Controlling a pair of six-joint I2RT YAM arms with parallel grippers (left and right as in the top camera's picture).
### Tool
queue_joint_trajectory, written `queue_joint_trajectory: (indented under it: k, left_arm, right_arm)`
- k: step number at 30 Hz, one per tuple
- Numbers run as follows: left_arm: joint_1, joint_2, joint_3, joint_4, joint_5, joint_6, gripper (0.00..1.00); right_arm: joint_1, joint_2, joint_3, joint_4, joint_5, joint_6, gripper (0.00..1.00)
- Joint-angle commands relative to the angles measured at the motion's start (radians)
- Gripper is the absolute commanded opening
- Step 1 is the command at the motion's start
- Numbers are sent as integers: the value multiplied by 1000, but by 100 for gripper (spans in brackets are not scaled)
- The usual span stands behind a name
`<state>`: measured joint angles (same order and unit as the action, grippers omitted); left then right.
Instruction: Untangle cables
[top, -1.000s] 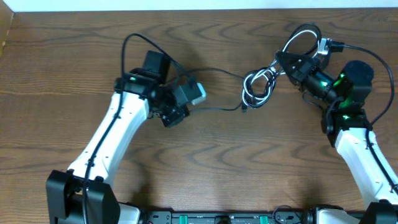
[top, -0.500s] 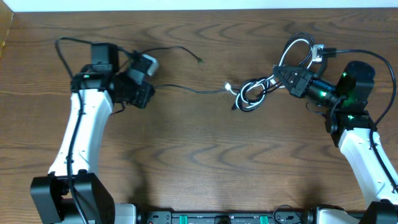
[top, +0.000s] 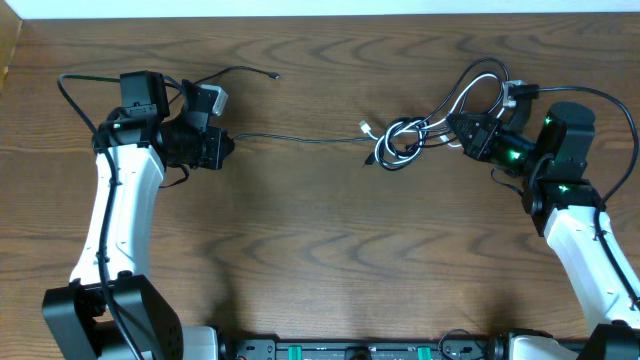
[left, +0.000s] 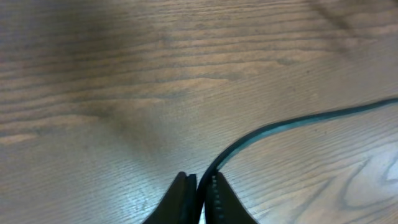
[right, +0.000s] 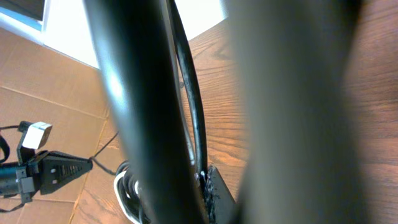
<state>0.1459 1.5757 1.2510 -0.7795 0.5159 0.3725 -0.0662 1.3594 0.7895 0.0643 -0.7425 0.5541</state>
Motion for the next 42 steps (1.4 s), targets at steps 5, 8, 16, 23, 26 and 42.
queue_joint_trajectory:
  k: [5, 8, 16, 23, 26, 42]
  left_arm:
    - [18, 12, -4, -3, 34, -12, 48]
    - [15, 13, -4, -11, 35, -13, 98]
    - [-71, 13, -5, -16, 79, 38, 98]
    - [-234, 13, -5, -14, 80, 184, 98]
    - [-309, 13, -5, -15, 85, 271, 98]
    - [-570, 13, -5, 272, 143, 405, 98]
  right_arm:
    - [-3, -20, 7, 11, 56, -31, 1]
    - [-3, -20, 7, 12, 56, -31, 1]
    - [5, -20, 7, 28, 55, -31, 1]
    - [31, -20, 7, 64, 51, -32, 1]
    - [35, -20, 7, 75, 51, -32, 1]
    - [101, -20, 7, 375, -233, -36, 1]
